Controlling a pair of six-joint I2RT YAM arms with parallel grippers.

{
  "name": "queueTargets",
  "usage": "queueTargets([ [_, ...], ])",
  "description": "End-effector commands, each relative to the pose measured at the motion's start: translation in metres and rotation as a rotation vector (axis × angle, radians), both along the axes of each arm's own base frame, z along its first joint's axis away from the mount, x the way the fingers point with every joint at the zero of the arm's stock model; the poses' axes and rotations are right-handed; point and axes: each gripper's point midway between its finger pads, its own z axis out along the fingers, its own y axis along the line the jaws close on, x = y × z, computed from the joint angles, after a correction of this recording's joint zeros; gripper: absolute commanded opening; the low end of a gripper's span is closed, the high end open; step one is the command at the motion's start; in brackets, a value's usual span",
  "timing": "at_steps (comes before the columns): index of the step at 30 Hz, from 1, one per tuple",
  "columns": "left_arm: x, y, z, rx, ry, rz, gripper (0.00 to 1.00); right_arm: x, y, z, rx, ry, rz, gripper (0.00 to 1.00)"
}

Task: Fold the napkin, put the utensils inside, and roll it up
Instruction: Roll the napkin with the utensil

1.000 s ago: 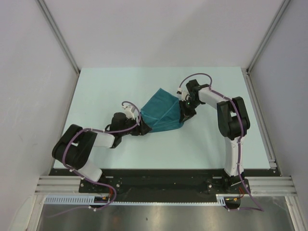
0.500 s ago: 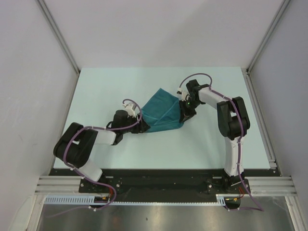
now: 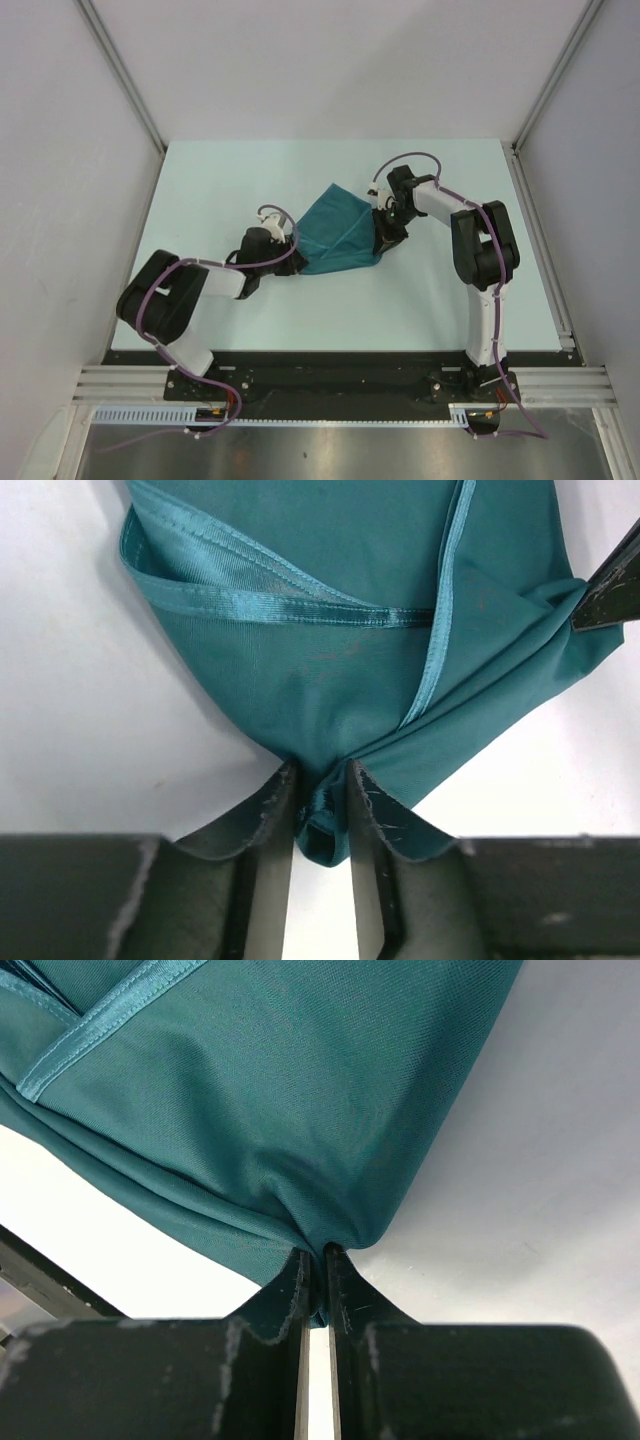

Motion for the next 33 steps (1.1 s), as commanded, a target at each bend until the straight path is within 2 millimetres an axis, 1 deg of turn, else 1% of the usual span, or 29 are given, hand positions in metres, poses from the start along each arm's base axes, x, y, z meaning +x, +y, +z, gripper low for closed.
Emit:
queueTargets([
  [1,-0.038,0.012,-0.049,0.105,0.180,-0.021,0.25,-0.015,-0.010,-0.028,-0.077,0.076,0.016,0.00],
  [2,-0.039,0.012,-0.051,0.105,0.185,-0.021,0.19,-0.015,-0.010,-0.027,-0.075,0.076,0.013,0.00],
  [4,-0.042,0.012,-0.054,0.106,0.197,-0.026,0.11,-0.014,-0.010,-0.026,-0.067,0.077,0.007,0.00],
  [5,-0.045,0.010,-0.056,0.097,0.206,-0.038,0.03,-0.013,-0.009,-0.024,-0.059,0.076,0.005,0.00],
  [6,-0.046,0.009,-0.056,0.091,0.210,-0.041,0.00,-0.012,-0.008,-0.022,-0.051,0.075,0.002,0.00],
  [8,-0.048,0.007,-0.056,0.077,0.223,-0.046,0.00,-0.010,-0.006,-0.017,-0.025,0.073,-0.005,0.01],
  [9,-0.049,0.007,-0.057,0.073,0.230,-0.045,0.00,-0.007,-0.007,-0.010,-0.018,0.062,-0.016,0.06],
  [10,-0.051,0.007,-0.057,0.072,0.240,-0.044,0.00,-0.006,-0.007,-0.006,-0.013,0.052,-0.017,0.14],
  [11,-0.051,0.006,-0.055,0.064,0.247,-0.037,0.00,-0.003,-0.006,-0.001,-0.008,0.039,-0.020,0.28],
  [12,-0.052,0.005,-0.054,0.056,0.255,-0.040,0.00,0.001,-0.008,0.010,0.001,0.013,-0.029,0.34],
  [13,-0.053,0.004,-0.052,0.051,0.266,-0.042,0.00,0.002,-0.009,0.016,0.011,0.002,-0.032,0.40],
  [14,-0.054,0.002,-0.051,0.042,0.277,-0.043,0.00,0.005,-0.010,0.021,0.014,-0.015,-0.036,0.50],
  [15,-0.056,0.001,-0.051,0.038,0.292,-0.048,0.00,0.007,-0.013,0.027,0.012,-0.032,-0.046,0.54],
  [16,-0.056,0.000,-0.051,0.039,0.313,-0.047,0.00,0.012,-0.016,0.037,-0.001,-0.073,-0.054,0.56],
  [18,-0.058,0.000,-0.055,0.043,0.352,-0.046,0.00,0.017,-0.021,0.050,-0.017,-0.134,-0.067,0.59],
  [19,-0.059,-0.002,-0.053,0.033,0.371,-0.056,0.00,0.026,-0.024,0.068,-0.023,-0.216,-0.080,0.59],
  [21,-0.059,-0.002,-0.051,0.016,0.393,-0.054,0.00,0.034,-0.026,0.079,-0.027,-0.302,-0.112,0.60],
  [22,-0.060,-0.002,-0.049,-0.006,0.413,-0.056,0.00,0.037,-0.030,0.098,-0.055,-0.390,-0.129,0.61],
  [23,-0.058,-0.001,-0.047,-0.019,0.421,-0.050,0.00,0.037,-0.030,0.103,-0.069,-0.440,-0.119,0.61],
  [24,-0.056,0.003,-0.046,-0.036,0.435,-0.039,0.00,0.035,-0.029,0.102,-0.074,-0.494,-0.095,0.61],
  [25,-0.055,0.004,-0.045,-0.049,0.448,-0.035,0.00,0.032,-0.026,0.106,-0.099,-0.545,-0.064,0.61],
  [26,-0.056,0.005,-0.043,-0.064,0.461,-0.037,0.00,0.021,-0.008,0.124,-0.098,-0.637,0.013,0.61],
  [27,-0.053,0.009,-0.043,-0.069,0.472,-0.020,0.00,0.020,0.006,0.130,-0.097,-0.716,0.047,0.61],
  [28,-0.052,0.011,-0.043,-0.078,0.484,-0.011,0.00,0.011,0.006,0.119,-0.147,-0.742,0.067,0.62],
  [29,-0.052,0.011,-0.042,-0.090,0.495,-0.011,0.00,-0.008,0.032,0.128,-0.129,-0.806,0.132,0.63],
  [30,-0.051,0.012,-0.041,-0.102,0.506,-0.003,0.00,-0.007,0.046,0.135,-0.119,-0.884,0.149,0.62],
  [31,-0.050,0.012,-0.042,-0.109,0.516,-0.002,0.00,-0.013,0.046,0.126,-0.164,-0.909,0.154,0.62],
  [32,-0.049,0.012,-0.041,-0.118,0.523,-0.001,0.00,-0.028,0.068,0.128,-0.147,-0.946,0.202,0.62],
  [33,-0.047,0.014,-0.042,-0.120,0.531,0.005,0.00,-0.028,0.080,0.131,-0.136,-0.997,0.212,0.62],
])
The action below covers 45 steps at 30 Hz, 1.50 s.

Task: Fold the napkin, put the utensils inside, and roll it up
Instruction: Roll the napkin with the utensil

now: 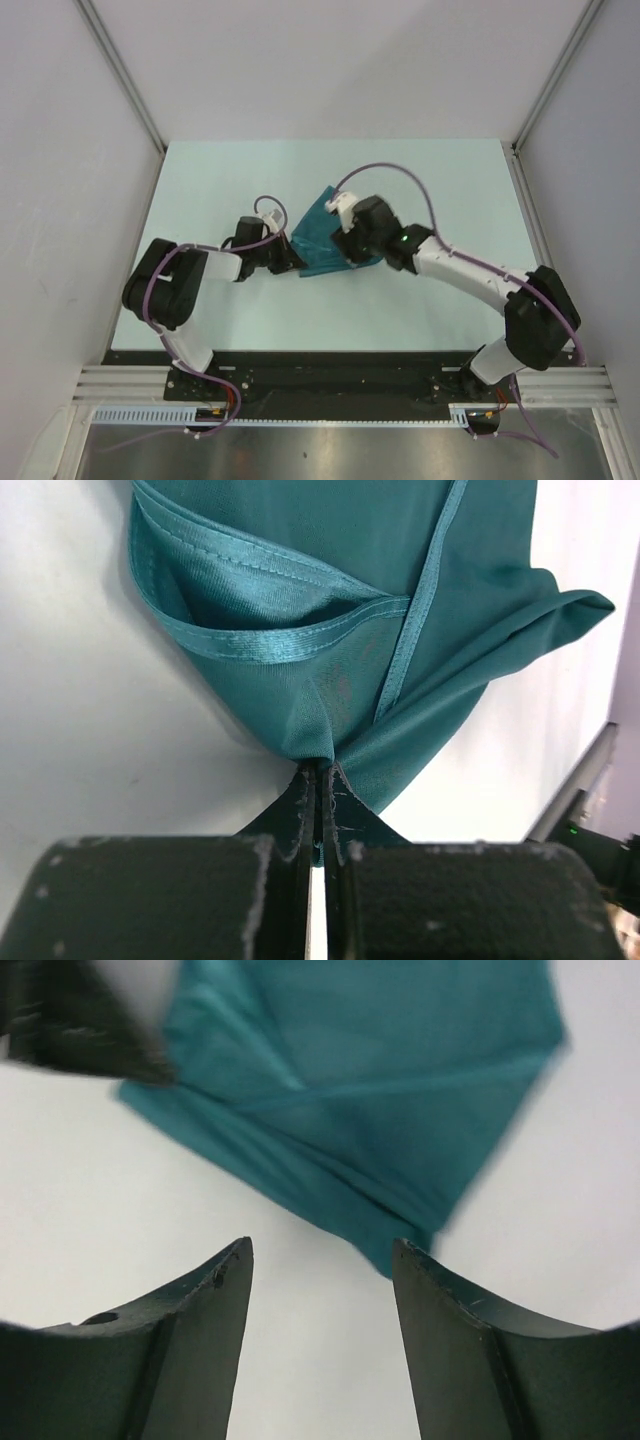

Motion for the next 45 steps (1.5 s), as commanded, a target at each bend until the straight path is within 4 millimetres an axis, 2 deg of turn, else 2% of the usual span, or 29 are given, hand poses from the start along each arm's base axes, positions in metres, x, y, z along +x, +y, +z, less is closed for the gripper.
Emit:
queueTargets([
  [1,-0.040,0.018,-0.039,0.048,0.260,0.006,0.00,-0.002,0.035,0.006,-0.079,-0.279,0.028,0.62],
  [2,-0.041,0.018,-0.040,0.046,0.270,0.005,0.00,-0.005,0.042,0.006,-0.088,-0.308,0.041,0.61],
  [3,-0.040,0.018,-0.039,0.042,0.274,0.006,0.00,-0.014,0.058,0.004,-0.113,-0.364,0.065,0.61],
  [6,-0.041,0.017,-0.041,0.040,0.284,0.002,0.00,-0.027,0.076,-0.014,-0.159,-0.397,0.121,0.57],
  [13,-0.042,0.018,-0.044,0.042,0.295,0.003,0.00,-0.040,0.079,-0.060,-0.267,-0.438,0.172,0.48],
  [22,-0.041,0.017,-0.044,0.037,0.300,0.002,0.00,-0.031,0.082,-0.083,-0.325,-0.486,0.188,0.41],
  [23,-0.041,0.017,-0.045,0.037,0.302,0.001,0.00,-0.032,0.081,-0.091,-0.345,-0.480,0.201,0.40],
  [30,-0.041,0.016,-0.045,0.034,0.307,-0.004,0.00,-0.033,0.078,-0.121,-0.401,-0.455,0.229,0.41],
  [35,-0.041,0.015,-0.046,0.030,0.311,-0.008,0.00,-0.028,0.080,-0.132,-0.428,-0.469,0.238,0.40],
  [38,-0.040,0.015,-0.047,0.029,0.311,-0.011,0.00,-0.025,0.079,-0.140,-0.436,-0.457,0.245,0.35],
  [40,-0.039,0.014,-0.046,0.022,0.312,-0.014,0.00,-0.026,0.079,-0.145,-0.441,-0.441,0.259,0.26],
  [44,-0.034,0.011,-0.044,0.013,0.302,-0.014,0.00,-0.034,0.086,-0.144,-0.429,-0.398,0.294,0.12],
  [45,-0.033,0.011,-0.044,0.013,0.301,-0.014,0.00,-0.034,0.090,-0.142,-0.422,-0.391,0.299,0.06],
])
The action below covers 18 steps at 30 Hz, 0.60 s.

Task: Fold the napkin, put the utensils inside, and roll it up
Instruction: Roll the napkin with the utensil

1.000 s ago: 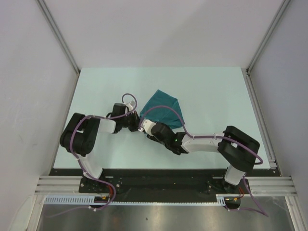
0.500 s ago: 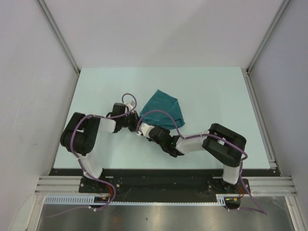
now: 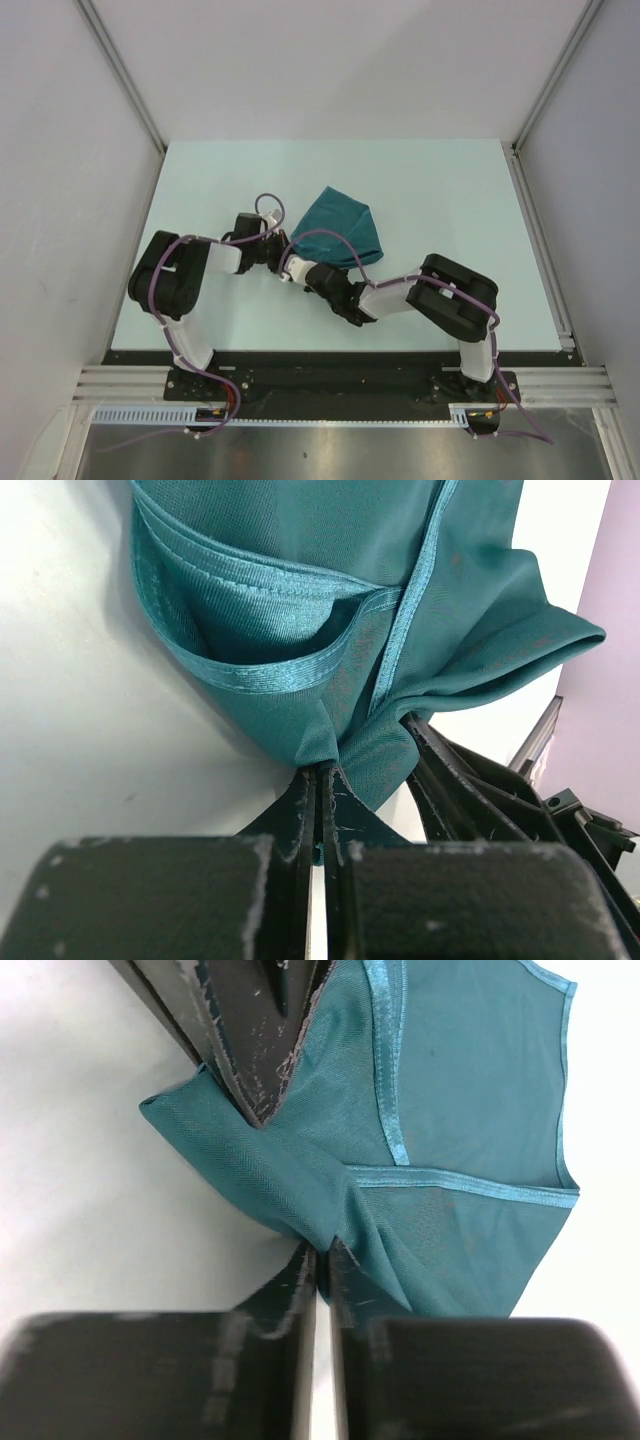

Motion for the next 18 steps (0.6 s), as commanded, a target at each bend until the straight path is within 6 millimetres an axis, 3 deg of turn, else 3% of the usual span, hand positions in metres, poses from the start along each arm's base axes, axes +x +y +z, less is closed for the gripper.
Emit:
queueTargets([
  [1,-0.026,0.014,-0.041,0.113,0.154,0.014,0.00,-0.019,0.001,-0.027,-0.059,0.143,0.045,0.00],
  [4,-0.019,0.013,-0.039,0.112,0.142,0.015,0.00,-0.027,0.008,-0.029,-0.076,0.193,0.074,0.00],
  [6,-0.015,0.013,-0.036,0.113,0.128,0.020,0.15,-0.029,0.010,-0.029,-0.102,0.235,0.077,0.00],
  [7,-0.011,0.013,-0.033,0.119,0.111,0.032,0.28,-0.031,0.011,-0.032,-0.112,0.261,0.085,0.00],
  [9,-0.007,0.016,-0.028,0.128,0.087,0.049,0.39,-0.036,0.004,-0.037,-0.153,0.315,0.075,0.00],
  [10,-0.002,0.019,-0.022,0.140,0.060,0.070,0.50,-0.037,0.009,-0.034,-0.135,0.341,0.090,0.00],
  [13,0.002,0.028,-0.019,0.164,0.043,0.110,0.66,-0.036,0.010,-0.022,-0.088,0.411,0.086,0.00],
  [18,0.007,0.048,-0.014,0.229,-0.007,0.186,0.77,-0.028,0.006,-0.006,-0.022,0.546,0.075,0.00],
])
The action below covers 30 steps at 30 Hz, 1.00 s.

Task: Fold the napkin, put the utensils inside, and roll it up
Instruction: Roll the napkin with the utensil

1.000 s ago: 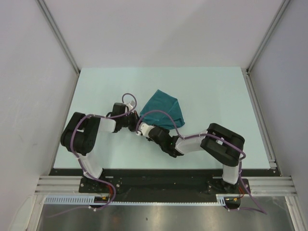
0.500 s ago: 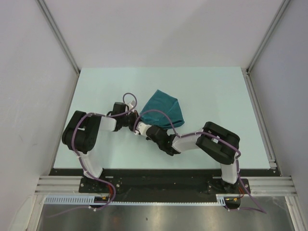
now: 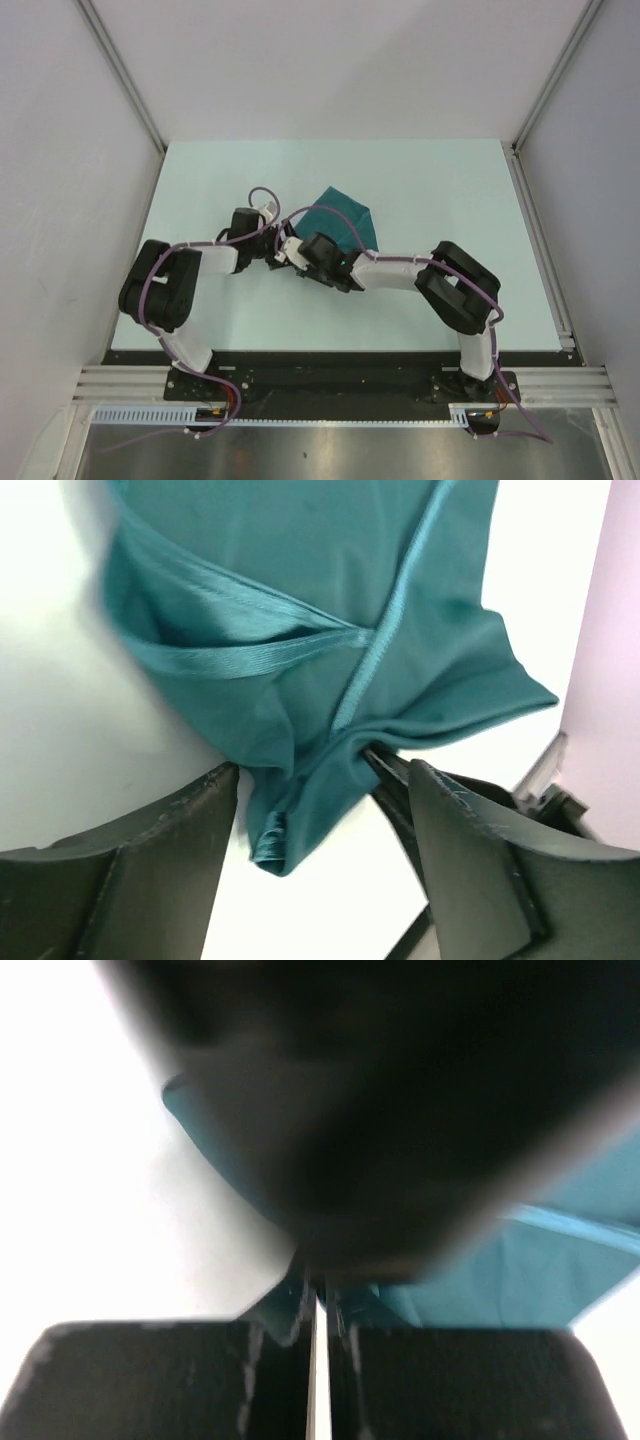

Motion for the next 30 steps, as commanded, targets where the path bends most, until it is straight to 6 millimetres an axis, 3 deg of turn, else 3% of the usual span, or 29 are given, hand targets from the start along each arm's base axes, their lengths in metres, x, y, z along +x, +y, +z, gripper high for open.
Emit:
queueTargets([
  [1,-0.011,0.049,-0.038,0.215,0.050,0.145,0.79,-0.027,-0.003,-0.006,0.034,0.274,0.032,0.00],
  [8,-0.007,0.075,-0.027,0.265,-0.036,0.264,0.85,-0.022,0.006,0.005,0.110,0.479,0.050,0.00],
  [10,-0.014,0.078,-0.029,0.265,-0.048,0.277,0.86,-0.018,0.004,-0.002,0.111,0.533,0.039,0.00],
  [16,-0.016,0.066,-0.001,0.174,-0.208,0.236,0.86,-0.014,0.003,-0.011,0.091,0.665,0.036,0.00],
  [22,-0.021,0.043,0.011,0.220,-0.337,0.136,0.87,-0.009,0.011,-0.009,0.144,0.789,0.048,0.00],
  [24,-0.023,0.034,0.014,0.251,-0.381,0.110,0.86,-0.010,0.005,-0.019,0.136,0.856,0.037,0.00],
  [30,-0.017,0.033,0.016,0.340,-0.440,0.130,0.87,-0.004,0.000,-0.029,0.157,0.965,0.014,0.00],
])
